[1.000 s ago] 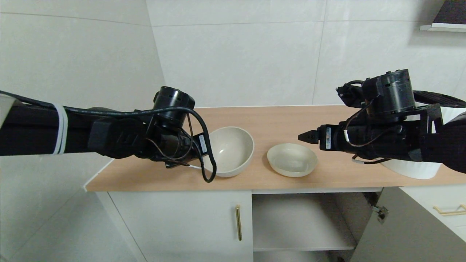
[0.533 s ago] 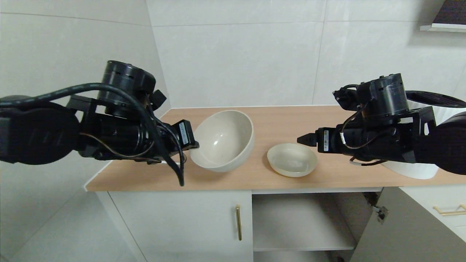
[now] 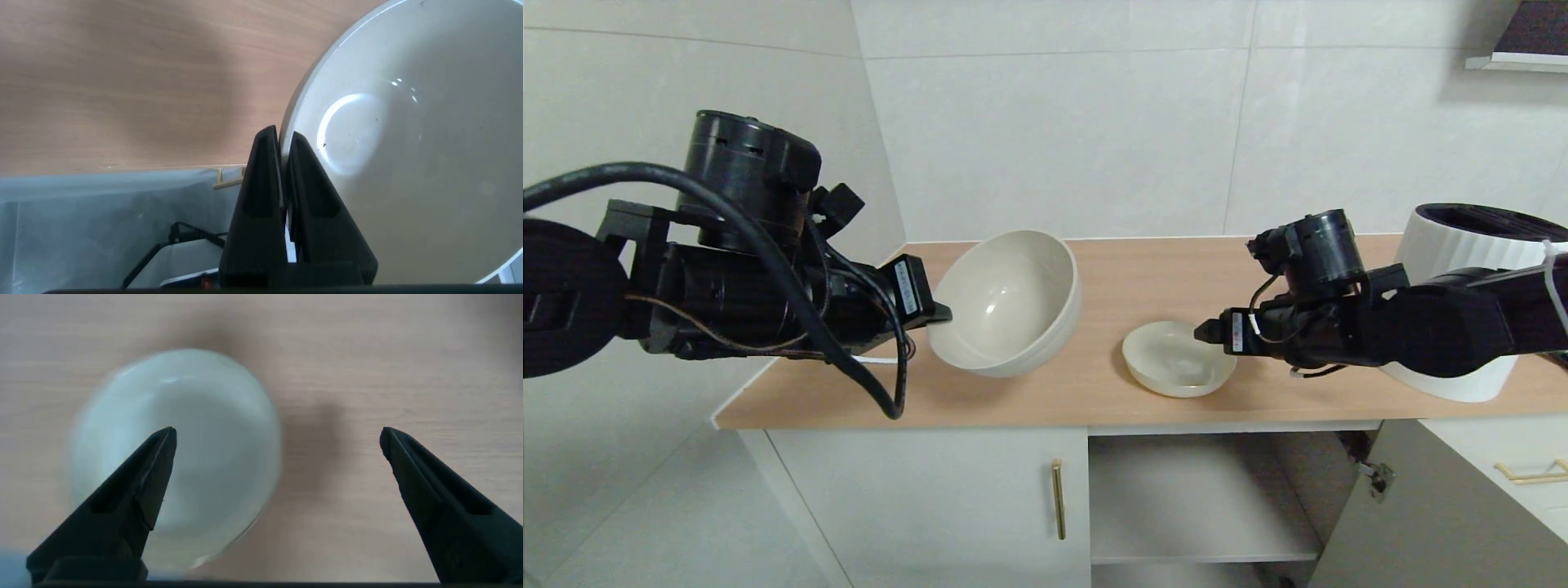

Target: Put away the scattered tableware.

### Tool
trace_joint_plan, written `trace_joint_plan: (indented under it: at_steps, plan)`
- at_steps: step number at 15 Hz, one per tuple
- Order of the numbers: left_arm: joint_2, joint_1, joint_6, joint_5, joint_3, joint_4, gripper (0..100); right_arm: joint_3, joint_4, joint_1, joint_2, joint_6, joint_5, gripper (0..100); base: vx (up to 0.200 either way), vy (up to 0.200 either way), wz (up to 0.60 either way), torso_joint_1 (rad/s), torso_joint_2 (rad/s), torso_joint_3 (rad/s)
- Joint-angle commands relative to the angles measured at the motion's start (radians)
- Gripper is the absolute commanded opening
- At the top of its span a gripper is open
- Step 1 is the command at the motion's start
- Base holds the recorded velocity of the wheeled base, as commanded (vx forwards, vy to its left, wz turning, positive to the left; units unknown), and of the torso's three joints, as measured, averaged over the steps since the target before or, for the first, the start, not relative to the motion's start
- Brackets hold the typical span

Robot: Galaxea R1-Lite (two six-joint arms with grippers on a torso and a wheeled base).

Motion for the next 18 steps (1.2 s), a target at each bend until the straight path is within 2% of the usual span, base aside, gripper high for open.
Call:
trace_joint_plan:
  at_steps: [1, 7, 8, 15, 18]
  plan:
    - [-0.003, 0.000, -0.001, 0.000, -0.001, 0.000, 0, -0.006, -0.001, -0.005, 0.045, -0.001, -0.001, 100, 0.000, 0.000, 0.00, 0.000, 0.00, 0.000]
    - [-0.003, 0.000, -0.001, 0.000, -0.001, 0.000, 0, -0.011, 0.000, -0.005, 0.068, -0.001, -0.001, 100, 0.000, 0.000, 0.00, 0.000, 0.00, 0.000]
    - [-0.005, 0.000, -0.001, 0.000, -0.001, 0.000, 0, -0.011, 0.000, -0.005, 0.068, -0.001, -0.001, 0, 0.000, 0.000, 0.00, 0.000, 0.00, 0.000]
    - [-0.008, 0.000, -0.001, 0.000, -0.001, 0.000, 0, -0.011, -0.001, -0.003, 0.045, 0.002, 0.004, 0, 0.000, 0.000, 0.00, 0.000, 0.00, 0.000]
    - [-0.057, 0.002, -0.003, 0.002, 0.016, 0.001, 0, 0.014, 0.048, 0.000, -0.077, 0.029, 0.039, 0, 0.000, 0.000, 0.00, 0.000, 0.00, 0.000]
